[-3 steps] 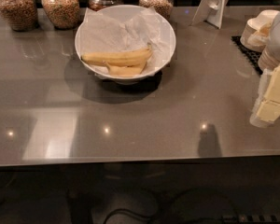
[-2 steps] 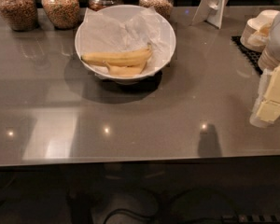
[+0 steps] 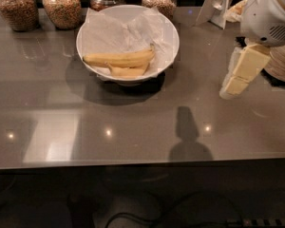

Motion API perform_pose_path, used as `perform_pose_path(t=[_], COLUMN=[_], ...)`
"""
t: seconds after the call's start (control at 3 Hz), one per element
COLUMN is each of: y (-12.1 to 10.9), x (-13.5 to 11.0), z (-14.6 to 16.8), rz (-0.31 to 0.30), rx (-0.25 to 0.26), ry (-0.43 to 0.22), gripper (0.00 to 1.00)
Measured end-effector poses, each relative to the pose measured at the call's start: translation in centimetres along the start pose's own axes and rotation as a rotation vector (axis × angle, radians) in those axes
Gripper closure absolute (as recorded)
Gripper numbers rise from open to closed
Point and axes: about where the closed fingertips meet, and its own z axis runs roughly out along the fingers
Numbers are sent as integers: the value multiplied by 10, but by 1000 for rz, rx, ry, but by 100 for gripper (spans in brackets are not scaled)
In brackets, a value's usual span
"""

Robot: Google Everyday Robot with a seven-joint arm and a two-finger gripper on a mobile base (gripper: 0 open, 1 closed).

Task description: Pick banana from white bowl

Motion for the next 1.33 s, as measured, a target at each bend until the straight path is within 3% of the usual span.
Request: perform_pose_path(t=[0.33,1.0,1.33], y=[-33,-74,-74], x=[-35,-110,-110], z=[26,80,80], rz=[-35,-124,-123], rx=[7,-95,-95], ry=[-114,-294,-293], gripper=[0,0,0])
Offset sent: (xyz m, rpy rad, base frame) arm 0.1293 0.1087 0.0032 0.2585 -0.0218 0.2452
